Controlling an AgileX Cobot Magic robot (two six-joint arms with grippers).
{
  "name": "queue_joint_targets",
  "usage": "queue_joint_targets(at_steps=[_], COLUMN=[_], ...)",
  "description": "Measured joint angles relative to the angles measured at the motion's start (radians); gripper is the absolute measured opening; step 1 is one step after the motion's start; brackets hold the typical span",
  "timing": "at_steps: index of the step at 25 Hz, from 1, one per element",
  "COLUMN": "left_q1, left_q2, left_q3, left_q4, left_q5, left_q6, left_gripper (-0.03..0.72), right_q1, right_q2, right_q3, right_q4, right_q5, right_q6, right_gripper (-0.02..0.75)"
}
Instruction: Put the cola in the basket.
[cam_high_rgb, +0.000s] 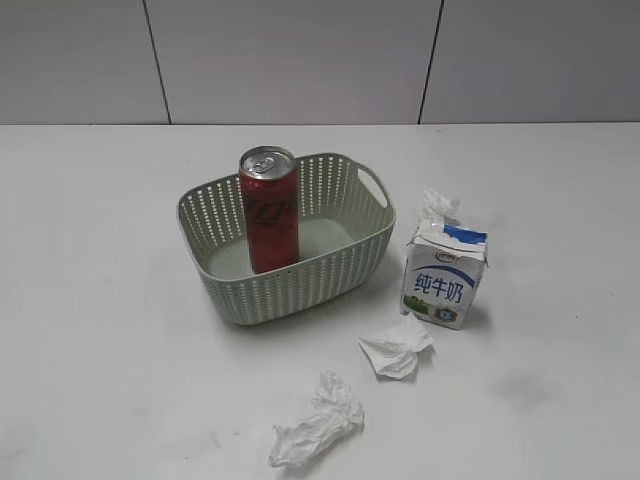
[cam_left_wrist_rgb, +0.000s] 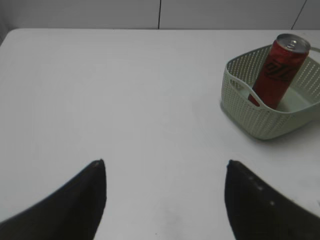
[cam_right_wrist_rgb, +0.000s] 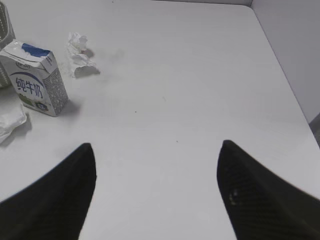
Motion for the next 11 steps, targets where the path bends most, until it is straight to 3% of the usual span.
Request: queue_joint_targets(at_steps=[11], left_q1=[0.0], left_q2=[-0.01], left_q3=[0.001], left_q4=[0.008], left_q5=[0.002], left_q6=[0.0], left_gripper=[0.563], right_q1=[0.0], right_q2=[0.0], right_q3=[0.0], right_q4=[0.0], right_q5=[0.0], right_q6=[0.0], right_gripper=[0.573])
